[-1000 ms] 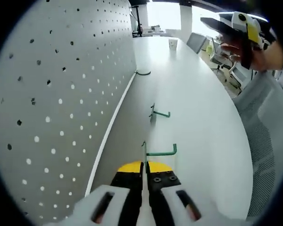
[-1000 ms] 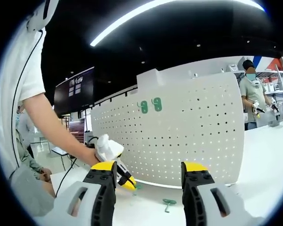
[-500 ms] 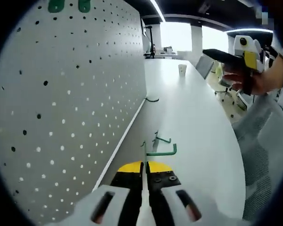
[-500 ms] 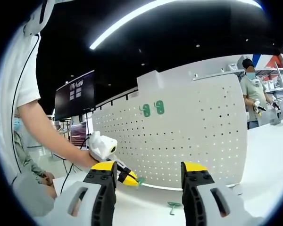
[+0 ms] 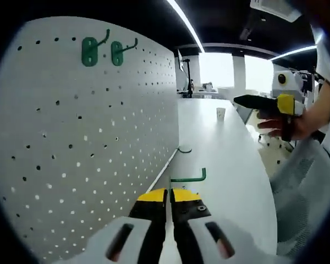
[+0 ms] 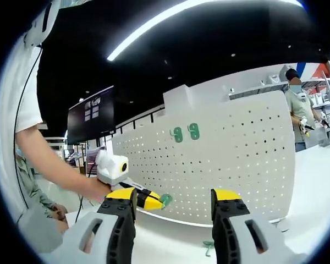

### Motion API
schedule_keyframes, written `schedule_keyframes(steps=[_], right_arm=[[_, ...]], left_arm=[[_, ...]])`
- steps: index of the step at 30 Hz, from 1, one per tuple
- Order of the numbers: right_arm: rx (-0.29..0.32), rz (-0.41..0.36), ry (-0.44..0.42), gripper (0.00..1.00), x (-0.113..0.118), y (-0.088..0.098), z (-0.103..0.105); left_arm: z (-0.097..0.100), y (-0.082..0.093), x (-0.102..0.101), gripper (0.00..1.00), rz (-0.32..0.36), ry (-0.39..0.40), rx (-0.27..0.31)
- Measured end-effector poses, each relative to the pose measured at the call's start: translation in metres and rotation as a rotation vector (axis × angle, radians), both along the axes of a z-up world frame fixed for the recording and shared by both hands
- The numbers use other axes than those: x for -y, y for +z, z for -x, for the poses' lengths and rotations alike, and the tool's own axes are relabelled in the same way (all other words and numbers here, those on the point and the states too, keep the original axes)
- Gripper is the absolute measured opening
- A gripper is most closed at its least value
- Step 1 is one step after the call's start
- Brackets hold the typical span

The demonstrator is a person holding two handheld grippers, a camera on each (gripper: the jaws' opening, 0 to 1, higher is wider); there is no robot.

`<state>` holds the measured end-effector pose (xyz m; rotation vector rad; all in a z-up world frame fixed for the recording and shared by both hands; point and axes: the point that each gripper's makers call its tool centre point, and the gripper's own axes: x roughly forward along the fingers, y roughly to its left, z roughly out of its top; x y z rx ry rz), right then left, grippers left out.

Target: Insert the hook assembly into the mounting plate slot until the hook locks in place.

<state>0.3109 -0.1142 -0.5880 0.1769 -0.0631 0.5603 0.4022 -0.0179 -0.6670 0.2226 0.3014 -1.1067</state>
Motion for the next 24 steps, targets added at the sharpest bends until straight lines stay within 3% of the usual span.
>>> schedule_keyframes(steps=[7, 12, 20, 24], right_arm=[[0.007, -0.007, 0.018, 0.52, -0.01, 0.007, 0.003], [0.011, -0.004, 0.033, 0.52, -0.016, 0.009, 0.006], [0.011, -0.002, 0.049, 0.52, -0.024, 0.01, 0.011], [0.013, 0.009, 0.055, 0.51, -0.027, 0.009, 0.012]], left_arm=[[0.008, 0.023, -0.005, 0.02, 0.08, 0.036, 0.042], [0.013, 0.03, -0.008, 0.02, 0.109, 0.049, 0.053], [0.024, 0.053, -0.011, 0.03, 0.219, 0.073, 0.085], [0.028, 0.057, -0.011, 0.03, 0.235, 0.079, 0.099]])
